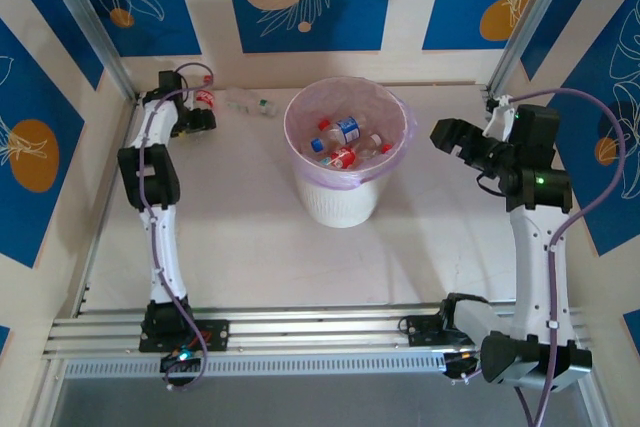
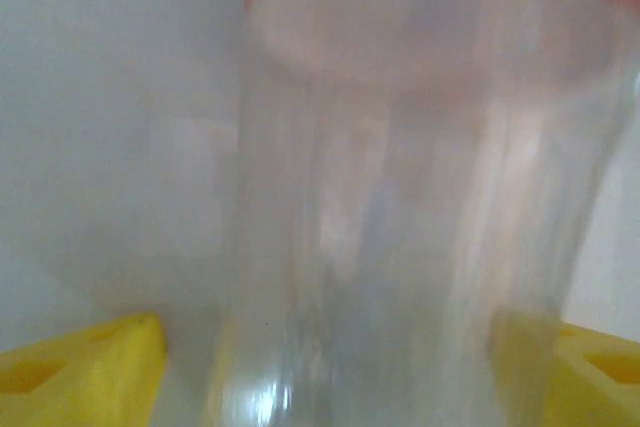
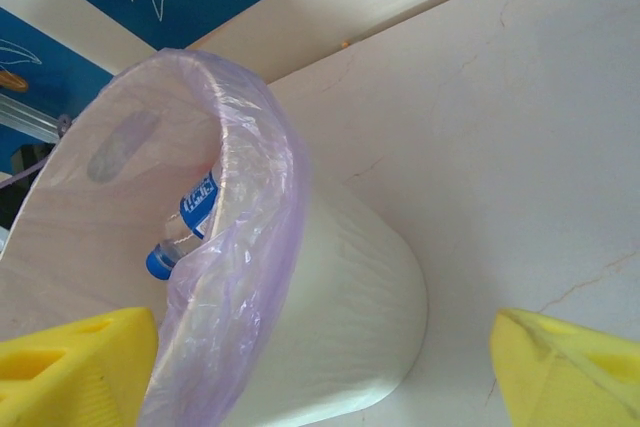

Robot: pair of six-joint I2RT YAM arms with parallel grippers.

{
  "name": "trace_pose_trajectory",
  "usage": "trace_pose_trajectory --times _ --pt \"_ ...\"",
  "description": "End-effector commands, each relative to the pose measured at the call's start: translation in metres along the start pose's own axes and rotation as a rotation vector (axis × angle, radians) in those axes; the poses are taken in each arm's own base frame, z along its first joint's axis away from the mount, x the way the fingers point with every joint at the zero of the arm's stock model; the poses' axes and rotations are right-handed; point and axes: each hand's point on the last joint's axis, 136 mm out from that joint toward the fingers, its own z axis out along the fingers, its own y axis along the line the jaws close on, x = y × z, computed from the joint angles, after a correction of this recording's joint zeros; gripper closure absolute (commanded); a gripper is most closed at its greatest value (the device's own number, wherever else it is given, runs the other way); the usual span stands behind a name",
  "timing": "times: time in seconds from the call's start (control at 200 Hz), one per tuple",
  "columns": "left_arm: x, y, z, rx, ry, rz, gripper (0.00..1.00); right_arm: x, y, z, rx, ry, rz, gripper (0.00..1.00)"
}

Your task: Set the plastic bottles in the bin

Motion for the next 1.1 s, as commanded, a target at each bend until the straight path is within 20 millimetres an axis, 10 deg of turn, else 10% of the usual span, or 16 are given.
trace_pose_trajectory --times 0.0,0.135,0.465,0.77,1.095 --pt "0.026 -0.008 -0.003 -0.018 0.072 -0.029 0.28 0.005 0.007 -0.009 -0.032 0.001 -0.012 0.14" --pt "0.028 0.0 0.0 -0.061 0.049 -0.059 0.46 0.01 0.005 -0.015 -0.024 0.0 -0.014 0.14" --pt "0.023 -0.015 -0.022 -0.031 0.021 -0.042 0.51 0.019 0.01 -0.032 -0.033 -0.012 -0.012 0.14" --pt "0.02 -0.055 -0.126 0.055 -0.214 -0.049 0.54 0.021 0.025 -0.034 -0.102 -0.011 0.001 0.14" --pt "0.07 -0.143 -0.264 0.238 -0.44 0.068 0.59 0.013 0.061 -0.044 -0.221 -0.018 -0.015 0.14"
